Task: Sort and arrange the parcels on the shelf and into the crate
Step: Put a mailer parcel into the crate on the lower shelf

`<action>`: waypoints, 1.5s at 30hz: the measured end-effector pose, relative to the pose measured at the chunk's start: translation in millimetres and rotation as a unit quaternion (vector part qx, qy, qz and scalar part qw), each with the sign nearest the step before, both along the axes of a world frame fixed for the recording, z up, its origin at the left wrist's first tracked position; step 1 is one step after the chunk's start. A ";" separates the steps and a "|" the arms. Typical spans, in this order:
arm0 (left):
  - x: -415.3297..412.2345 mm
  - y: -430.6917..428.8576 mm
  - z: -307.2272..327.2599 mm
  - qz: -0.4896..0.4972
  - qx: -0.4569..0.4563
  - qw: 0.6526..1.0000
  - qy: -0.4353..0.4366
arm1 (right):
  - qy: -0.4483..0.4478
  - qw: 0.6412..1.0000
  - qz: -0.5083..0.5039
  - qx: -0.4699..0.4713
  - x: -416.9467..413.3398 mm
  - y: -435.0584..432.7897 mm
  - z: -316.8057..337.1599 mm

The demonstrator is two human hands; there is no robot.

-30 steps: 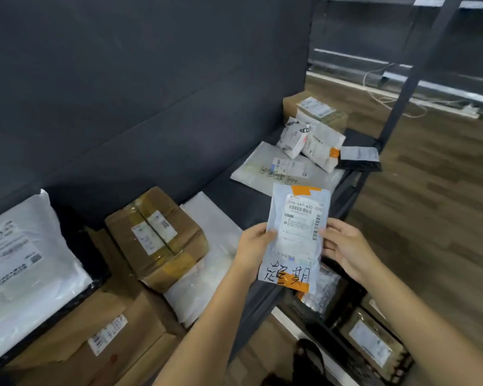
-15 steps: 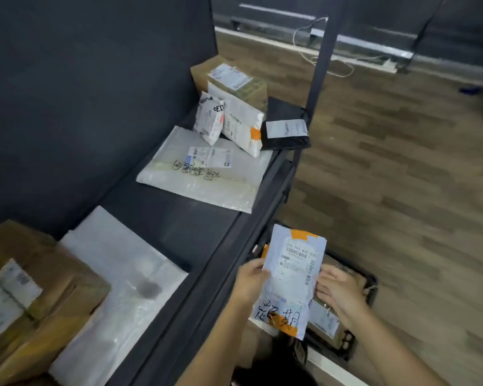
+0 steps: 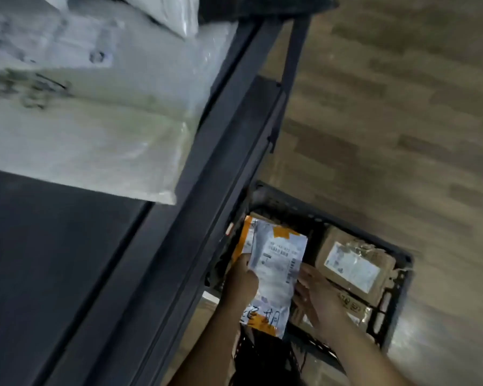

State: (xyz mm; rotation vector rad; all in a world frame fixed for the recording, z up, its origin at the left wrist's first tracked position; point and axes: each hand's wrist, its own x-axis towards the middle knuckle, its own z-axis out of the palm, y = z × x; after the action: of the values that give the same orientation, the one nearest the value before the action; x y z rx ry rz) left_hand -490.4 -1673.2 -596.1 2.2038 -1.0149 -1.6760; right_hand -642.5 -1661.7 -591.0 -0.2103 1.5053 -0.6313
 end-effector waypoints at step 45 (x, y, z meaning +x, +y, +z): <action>-15.2 -27.8 42.0 -0.146 -0.023 0.983 -0.109 | 0.181 0.924 0.335 -0.039 20.3 -41.1 41.5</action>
State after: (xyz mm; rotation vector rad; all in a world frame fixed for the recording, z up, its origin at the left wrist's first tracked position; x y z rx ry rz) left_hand -505.6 -1700.9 -554.0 2.3393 -1.4804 -1.5192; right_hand -622.2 -1702.8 -549.5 -0.9013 1.6251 -0.0964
